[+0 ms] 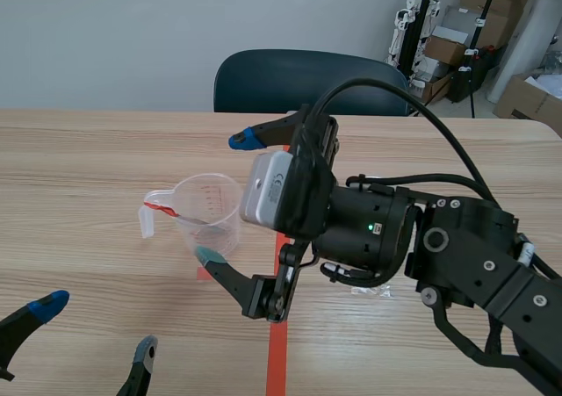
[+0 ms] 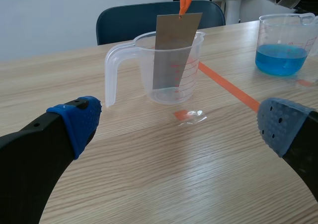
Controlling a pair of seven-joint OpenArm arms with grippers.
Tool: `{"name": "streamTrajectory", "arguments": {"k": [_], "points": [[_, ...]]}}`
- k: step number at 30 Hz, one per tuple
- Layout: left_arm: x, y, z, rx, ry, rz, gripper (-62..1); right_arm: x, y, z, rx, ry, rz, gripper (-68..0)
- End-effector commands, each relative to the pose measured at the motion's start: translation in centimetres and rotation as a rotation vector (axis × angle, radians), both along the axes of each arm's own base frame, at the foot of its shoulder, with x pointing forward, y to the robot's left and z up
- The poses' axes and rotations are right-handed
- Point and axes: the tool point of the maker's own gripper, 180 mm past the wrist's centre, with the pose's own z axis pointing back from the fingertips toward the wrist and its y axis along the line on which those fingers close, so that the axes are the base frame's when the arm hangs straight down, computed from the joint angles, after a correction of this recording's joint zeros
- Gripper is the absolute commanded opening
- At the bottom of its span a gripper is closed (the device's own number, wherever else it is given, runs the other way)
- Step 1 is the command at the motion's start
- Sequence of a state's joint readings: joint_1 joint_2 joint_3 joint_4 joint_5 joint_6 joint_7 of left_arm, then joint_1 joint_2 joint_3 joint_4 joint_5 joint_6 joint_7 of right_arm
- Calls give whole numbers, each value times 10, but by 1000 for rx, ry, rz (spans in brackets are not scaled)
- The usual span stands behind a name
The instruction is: Do the redox reaction experiment. lift the metal plate out of the left beaker
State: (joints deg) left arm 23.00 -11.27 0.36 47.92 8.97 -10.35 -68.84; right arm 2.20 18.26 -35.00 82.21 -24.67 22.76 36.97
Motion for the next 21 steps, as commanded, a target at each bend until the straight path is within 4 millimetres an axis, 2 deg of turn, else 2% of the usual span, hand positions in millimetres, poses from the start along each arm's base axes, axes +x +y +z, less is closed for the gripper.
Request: {"name": "streamTrajectory", "arguments": {"k": [1, 5, 9, 16, 21], "points": [[2, 0, 7, -10, -30, 1, 14, 9, 7, 19, 33, -49, 3, 4], [2, 0, 8, -11, -31, 1, 14, 19, 20, 24, 2, -65, -2, 4], [1, 0, 12, -20, -53, -1, 14, 18, 30, 25, -14, -80, 38, 4], [2, 0, 12, -20, -54, -1, 14, 13, 43, -5, -57, -11, 72, 4], [2, 0, 12, -20, -54, -1, 14, 14, 51, -15, -51, 28, 67, 4]]}}
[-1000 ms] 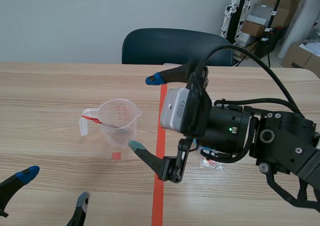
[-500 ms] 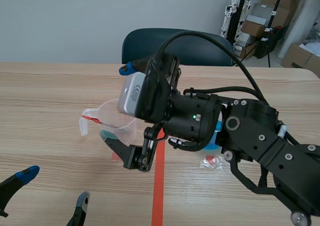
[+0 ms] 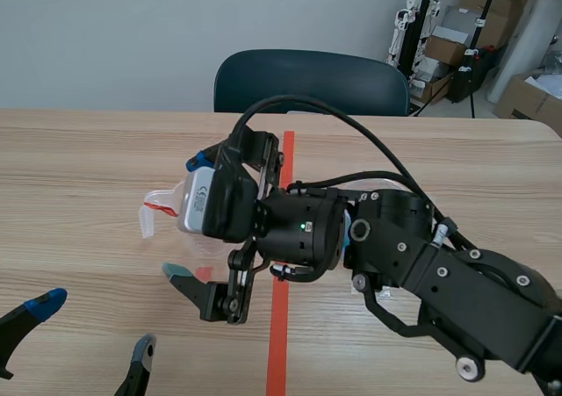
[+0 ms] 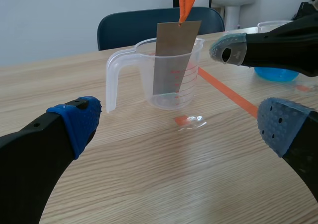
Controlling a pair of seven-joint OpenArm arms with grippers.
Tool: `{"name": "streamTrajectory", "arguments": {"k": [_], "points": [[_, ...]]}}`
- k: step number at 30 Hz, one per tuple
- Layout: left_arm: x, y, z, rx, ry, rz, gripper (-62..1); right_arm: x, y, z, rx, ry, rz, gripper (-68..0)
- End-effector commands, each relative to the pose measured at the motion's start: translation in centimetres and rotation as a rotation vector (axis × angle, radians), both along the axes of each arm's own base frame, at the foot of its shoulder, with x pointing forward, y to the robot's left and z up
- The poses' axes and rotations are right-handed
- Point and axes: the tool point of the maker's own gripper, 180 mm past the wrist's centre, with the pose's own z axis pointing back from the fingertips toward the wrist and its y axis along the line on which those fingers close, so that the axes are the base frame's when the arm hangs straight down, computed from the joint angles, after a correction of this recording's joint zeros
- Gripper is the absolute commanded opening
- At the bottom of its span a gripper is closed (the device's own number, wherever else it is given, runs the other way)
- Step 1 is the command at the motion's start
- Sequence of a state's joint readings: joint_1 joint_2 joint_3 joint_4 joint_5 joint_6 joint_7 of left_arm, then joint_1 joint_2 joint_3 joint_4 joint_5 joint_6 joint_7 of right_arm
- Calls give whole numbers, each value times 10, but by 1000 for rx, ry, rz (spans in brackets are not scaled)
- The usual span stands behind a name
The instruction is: Do the redox reaction experiment. lift the metal plate out of the left beaker
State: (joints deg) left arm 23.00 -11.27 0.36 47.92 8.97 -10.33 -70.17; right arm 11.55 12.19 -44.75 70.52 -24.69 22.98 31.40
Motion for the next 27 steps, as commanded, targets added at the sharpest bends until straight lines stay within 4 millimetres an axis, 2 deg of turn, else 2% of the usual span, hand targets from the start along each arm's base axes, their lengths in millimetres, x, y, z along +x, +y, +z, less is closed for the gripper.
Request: {"name": "streamTrajectory", "arguments": {"k": [1, 5, 14, 27], "points": [[2, 0, 8, -11, -32, 0, 14, 5, 8, 20, 47, -42, 7, 4], [3, 0, 8, -11, -33, 1, 14, 1, 15, 23, 61, -46, 20, 4], [3, 0, 8, -10, -32, 1, 14, -5, 17, 29, 99, -59, 51, 4], [3, 0, 8, -10, -31, 1, 14, -3, 13, 13, -25, -230, 41, 0]]}}
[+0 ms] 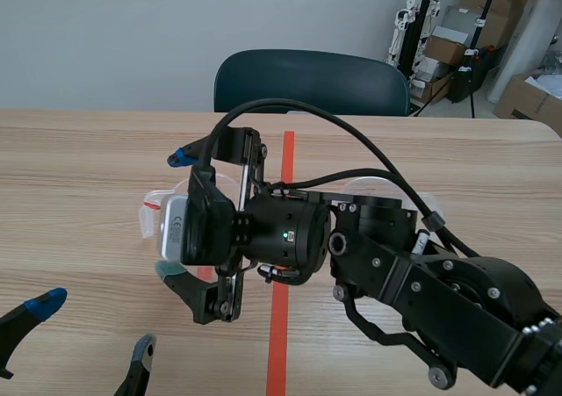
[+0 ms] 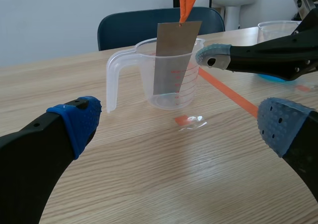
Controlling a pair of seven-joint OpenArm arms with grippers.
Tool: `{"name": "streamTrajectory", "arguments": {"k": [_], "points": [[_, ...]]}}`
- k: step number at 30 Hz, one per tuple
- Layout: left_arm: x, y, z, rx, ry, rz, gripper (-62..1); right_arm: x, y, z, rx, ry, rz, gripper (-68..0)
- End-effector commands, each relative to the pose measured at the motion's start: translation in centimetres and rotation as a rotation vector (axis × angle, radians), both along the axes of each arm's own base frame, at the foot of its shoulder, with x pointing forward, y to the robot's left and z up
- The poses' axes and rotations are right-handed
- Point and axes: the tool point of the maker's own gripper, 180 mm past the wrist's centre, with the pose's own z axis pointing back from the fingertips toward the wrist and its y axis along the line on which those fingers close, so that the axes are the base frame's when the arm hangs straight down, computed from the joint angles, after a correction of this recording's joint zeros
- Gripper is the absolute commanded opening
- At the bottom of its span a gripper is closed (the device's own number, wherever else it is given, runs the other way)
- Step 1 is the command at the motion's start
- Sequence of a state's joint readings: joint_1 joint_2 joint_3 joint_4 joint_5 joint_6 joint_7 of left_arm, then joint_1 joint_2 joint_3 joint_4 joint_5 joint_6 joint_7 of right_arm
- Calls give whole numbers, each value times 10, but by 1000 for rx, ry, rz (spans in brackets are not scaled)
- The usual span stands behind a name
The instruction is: Do the redox reaction experiment. lift the metal plate out of the left beaker
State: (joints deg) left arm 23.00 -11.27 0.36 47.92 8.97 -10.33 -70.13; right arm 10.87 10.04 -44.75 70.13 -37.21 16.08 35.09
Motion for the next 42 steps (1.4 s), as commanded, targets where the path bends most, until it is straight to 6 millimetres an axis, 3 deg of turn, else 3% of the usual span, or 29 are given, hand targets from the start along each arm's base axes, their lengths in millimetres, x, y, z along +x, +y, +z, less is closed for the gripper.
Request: {"name": "streamTrajectory", "arguments": {"k": [1, 7, 32, 34, 39, 42], "points": [[3, 0, 8, -10, -32, 1, 14, -2, 2, 10, 23, -27, 17, 0], [3, 0, 8, -10, -32, 1, 14, -18, 3, 10, 42, -88, 79, 0], [3, 0, 8, -10, -32, 1, 14, -16, 2, 22, 87, -164, 69, -14], [3, 0, 8, -10, -32, 1, 14, -15, 2, 23, 91, -174, 63, -89], [3, 0, 8, -10, -32, 1, 14, -15, 2, 24, 95, -182, 59, -428], [3, 0, 8, -10, -32, 1, 14, -15, 2, 24, 96, -182, 59, -560]]}}
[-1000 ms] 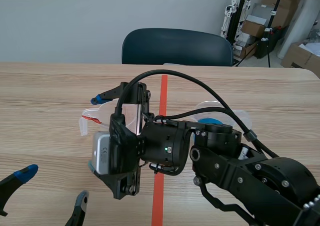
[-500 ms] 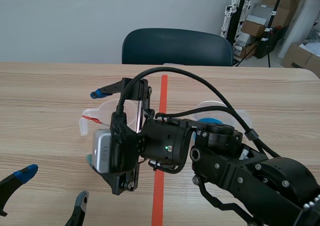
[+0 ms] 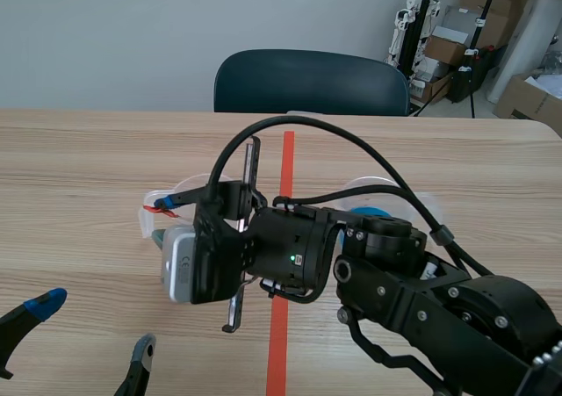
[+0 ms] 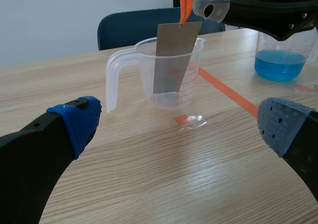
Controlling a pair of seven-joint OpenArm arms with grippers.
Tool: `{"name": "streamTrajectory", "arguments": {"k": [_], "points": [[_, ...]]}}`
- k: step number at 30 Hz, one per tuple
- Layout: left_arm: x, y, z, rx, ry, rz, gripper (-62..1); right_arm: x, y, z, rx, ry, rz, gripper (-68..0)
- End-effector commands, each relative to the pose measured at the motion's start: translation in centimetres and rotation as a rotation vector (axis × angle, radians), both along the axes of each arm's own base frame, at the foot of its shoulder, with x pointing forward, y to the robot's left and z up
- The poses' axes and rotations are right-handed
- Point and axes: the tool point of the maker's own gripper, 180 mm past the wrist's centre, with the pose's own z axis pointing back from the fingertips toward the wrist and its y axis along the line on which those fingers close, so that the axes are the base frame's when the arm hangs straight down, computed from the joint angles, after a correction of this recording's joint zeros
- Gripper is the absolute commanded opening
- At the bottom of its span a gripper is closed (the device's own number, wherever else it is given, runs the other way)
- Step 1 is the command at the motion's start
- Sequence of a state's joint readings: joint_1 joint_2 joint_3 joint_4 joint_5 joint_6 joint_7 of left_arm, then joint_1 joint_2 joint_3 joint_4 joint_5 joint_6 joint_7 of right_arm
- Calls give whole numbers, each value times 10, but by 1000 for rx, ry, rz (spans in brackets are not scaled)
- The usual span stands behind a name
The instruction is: Do the redox reaction experiment. lift the metal plate out of the left beaker
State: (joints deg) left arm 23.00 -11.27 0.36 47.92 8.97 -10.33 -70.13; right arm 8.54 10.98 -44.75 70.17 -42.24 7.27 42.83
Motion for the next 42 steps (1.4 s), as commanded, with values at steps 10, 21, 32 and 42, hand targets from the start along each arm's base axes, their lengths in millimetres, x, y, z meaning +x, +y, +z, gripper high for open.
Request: {"name": "streamTrajectory", "arguments": {"k": [10, 21, 32, 42], "points": [[3, 0, 8, -10, -32, 1, 14, 3, 4, 16, 35, -36, 6, -671], [3, 0, 8, -10, -32, 1, 14, 13, 1, 24, 77, -45, -48, -671], [3, 0, 8, -10, -32, 0, 14, 39, -8, 46, 224, 85, -158, -671], [3, 0, 8, -10, -32, 0, 14, 60, -14, 57, 324, 287, -219, -671]]}}
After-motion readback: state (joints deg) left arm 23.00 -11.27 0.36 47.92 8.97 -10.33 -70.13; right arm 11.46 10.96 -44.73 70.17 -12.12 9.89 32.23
